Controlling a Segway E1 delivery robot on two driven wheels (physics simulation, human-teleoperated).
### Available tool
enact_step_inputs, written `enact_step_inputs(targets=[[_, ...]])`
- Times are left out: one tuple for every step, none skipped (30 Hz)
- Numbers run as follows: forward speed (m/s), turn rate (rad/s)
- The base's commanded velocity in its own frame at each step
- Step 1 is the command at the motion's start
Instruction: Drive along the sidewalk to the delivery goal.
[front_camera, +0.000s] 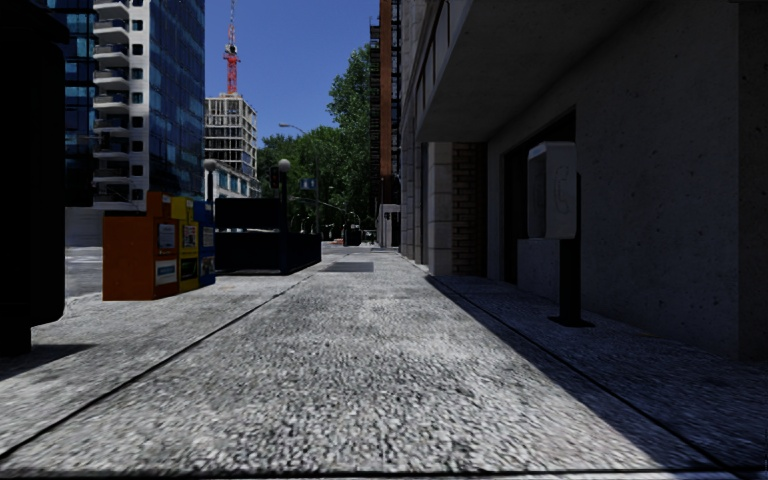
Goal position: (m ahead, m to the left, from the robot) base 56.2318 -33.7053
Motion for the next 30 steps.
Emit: enact_step_inputs(targets=[[2.0,0.0],[2.0,0.0],[2.0,0.0],[2.0,0.0],[2.0,0.0],[2.0,0.0],[2.0,0.0],[2.0,0.0],[2.0,0.0],[2.0,0.0],[2.0,0.0],[2.0,0.0],[2.0,0.0],[2.0,0.0],[2.0,0.0],[2.0,0.0],[2.0,0.0],[2.0,0.0],[2.0,0.0],[2.0,0.0],[2.0,0.0],[2.0,0.0],[2.0,0.0],[2.0,0.0],[2.0,0.0],[2.0,0.0],[2.0,0.0],[2.0,0.0],[2.0,0.0],[2.0,0.0]])
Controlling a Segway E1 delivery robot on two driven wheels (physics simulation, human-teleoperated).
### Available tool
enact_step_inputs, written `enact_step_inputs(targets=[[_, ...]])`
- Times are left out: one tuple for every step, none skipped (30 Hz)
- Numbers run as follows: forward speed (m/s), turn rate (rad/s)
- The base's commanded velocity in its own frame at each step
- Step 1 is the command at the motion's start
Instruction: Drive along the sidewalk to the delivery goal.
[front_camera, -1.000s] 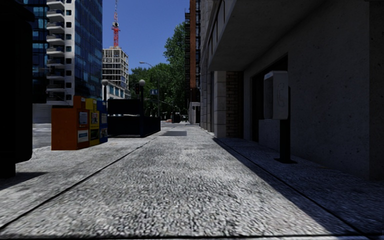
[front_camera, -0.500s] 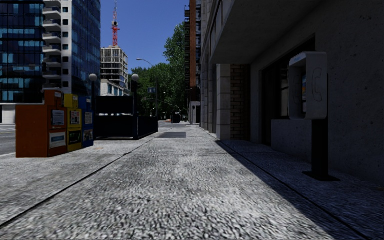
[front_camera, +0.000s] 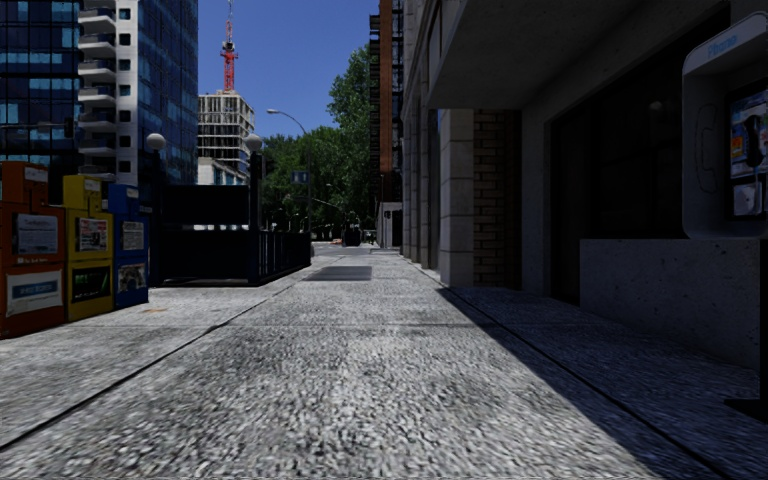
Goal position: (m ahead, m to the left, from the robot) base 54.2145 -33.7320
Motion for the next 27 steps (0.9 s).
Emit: enact_step_inputs(targets=[[2.0,0.0],[2.0,0.0],[2.0,0.0],[2.0,0.0],[2.0,0.0],[2.0,0.0],[2.0,0.0],[2.0,0.0],[2.0,0.0],[2.0,0.0],[2.0,0.0],[2.0,0.0],[2.0,0.0],[2.0,0.0],[2.0,0.0],[2.0,0.0],[2.0,0.0],[2.0,0.0],[2.0,0.0],[2.0,0.0],[2.0,0.0],[2.0,0.0],[2.0,0.0],[2.0,0.0],[2.0,0.0],[2.0,0.0],[2.0,0.0]])
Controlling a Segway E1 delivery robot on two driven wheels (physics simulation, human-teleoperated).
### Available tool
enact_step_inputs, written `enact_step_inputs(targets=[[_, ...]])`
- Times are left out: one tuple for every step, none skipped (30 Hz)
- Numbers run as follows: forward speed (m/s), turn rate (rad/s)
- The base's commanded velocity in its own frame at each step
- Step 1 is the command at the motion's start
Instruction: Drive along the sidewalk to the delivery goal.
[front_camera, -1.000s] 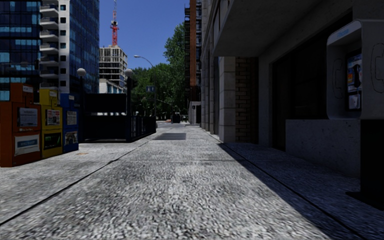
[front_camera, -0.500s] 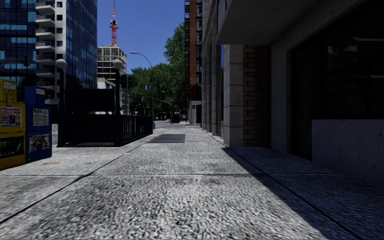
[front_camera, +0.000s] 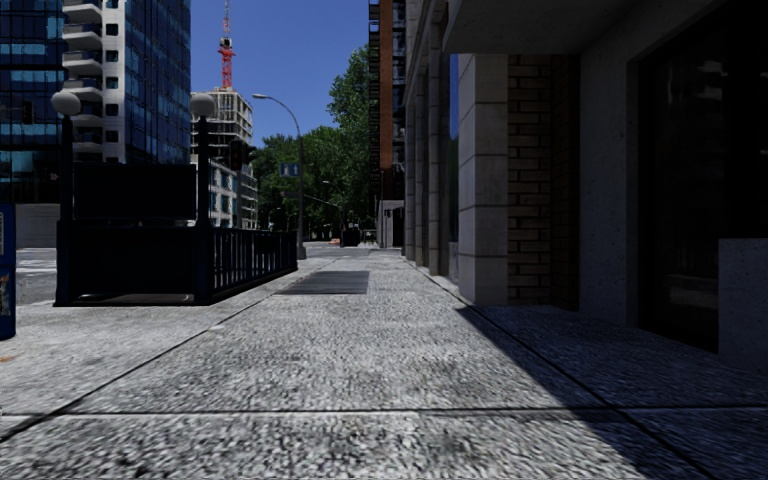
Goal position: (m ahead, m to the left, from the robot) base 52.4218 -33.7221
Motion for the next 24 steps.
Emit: enact_step_inputs(targets=[[2.0,0.02],[2.0,0.06],[2.0,0.11],[2.0,0.11],[2.0,0.15],[2.0,0.19],[2.0,0.2],[2.0,0.2],[2.0,0.21],[2.0,0.21],[2.0,0.2],[2.0,0.2],[2.0,0.12],[2.0,0.0],[2.0,0.0],[2.0,0.0],[2.0,0.0],[2.0,0.0],[2.0,0.0],[2.0,0.0],[2.0,0.0],[2.0,0.0],[2.0,0.0],[2.0,0.0]])
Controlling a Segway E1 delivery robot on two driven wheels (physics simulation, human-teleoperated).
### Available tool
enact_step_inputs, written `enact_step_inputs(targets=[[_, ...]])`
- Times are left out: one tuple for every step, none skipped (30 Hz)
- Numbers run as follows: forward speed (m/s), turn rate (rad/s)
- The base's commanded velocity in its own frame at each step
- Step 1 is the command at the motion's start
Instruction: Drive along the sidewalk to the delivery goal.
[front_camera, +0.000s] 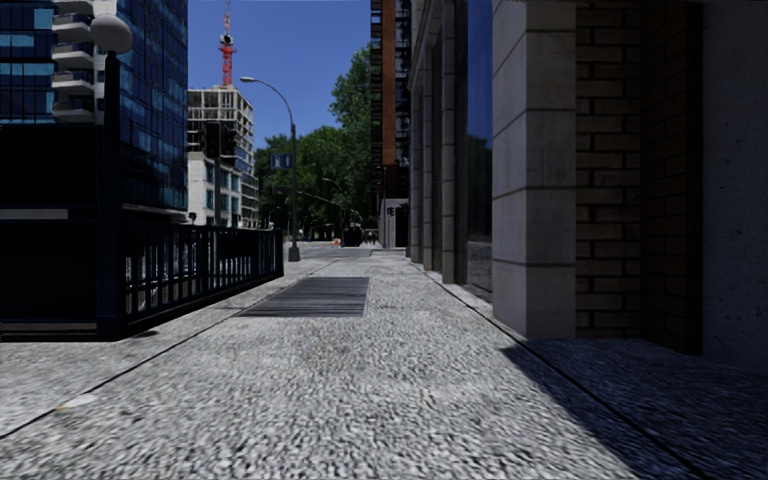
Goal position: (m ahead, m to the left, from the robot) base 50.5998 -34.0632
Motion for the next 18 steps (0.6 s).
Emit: enact_step_inputs(targets=[[2.0,0.0],[2.0,0.0],[2.0,0.0],[2.0,0.0],[2.0,0.0],[2.0,0.0],[2.0,0.0],[2.0,0.0],[2.0,0.0],[2.0,0.0],[2.0,0.0],[2.0,0.0],[2.0,0.0],[2.0,0.0],[2.0,0.0],[2.0,0.0],[2.0,0.0],[2.0,0.0]])
